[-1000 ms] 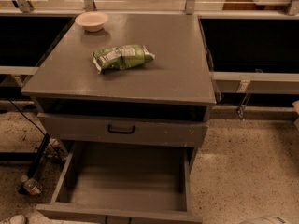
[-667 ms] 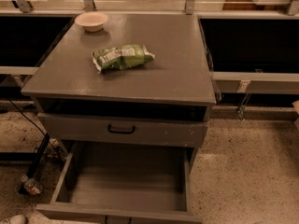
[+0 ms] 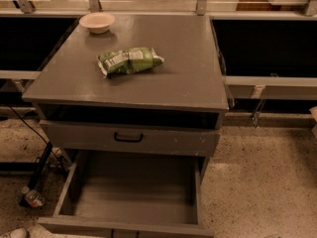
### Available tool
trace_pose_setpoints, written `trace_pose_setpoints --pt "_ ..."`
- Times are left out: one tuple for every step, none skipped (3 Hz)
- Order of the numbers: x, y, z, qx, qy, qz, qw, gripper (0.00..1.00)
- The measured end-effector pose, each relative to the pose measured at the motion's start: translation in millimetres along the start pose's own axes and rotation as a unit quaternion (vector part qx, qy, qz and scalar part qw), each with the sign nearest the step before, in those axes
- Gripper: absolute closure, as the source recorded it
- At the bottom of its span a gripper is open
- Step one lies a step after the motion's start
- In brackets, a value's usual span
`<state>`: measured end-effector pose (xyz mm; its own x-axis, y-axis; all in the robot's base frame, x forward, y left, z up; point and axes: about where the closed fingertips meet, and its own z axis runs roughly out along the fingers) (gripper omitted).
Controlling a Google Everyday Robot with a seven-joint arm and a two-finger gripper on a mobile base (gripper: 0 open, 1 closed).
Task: Close middle drawer
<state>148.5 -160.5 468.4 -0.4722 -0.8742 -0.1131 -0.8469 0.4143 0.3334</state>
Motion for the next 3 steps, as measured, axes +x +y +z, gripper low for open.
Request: trace_pose_setpoints --pt "-19 -31 14 0.005 -0.048 0.028 0.9984 1.00" --pt "-39 -51 16 0.010 -0.093 0.040 0.9949 1.00" --pt "-57 -65 14 0.009 -0.129 0.053 0.9902 1.00"
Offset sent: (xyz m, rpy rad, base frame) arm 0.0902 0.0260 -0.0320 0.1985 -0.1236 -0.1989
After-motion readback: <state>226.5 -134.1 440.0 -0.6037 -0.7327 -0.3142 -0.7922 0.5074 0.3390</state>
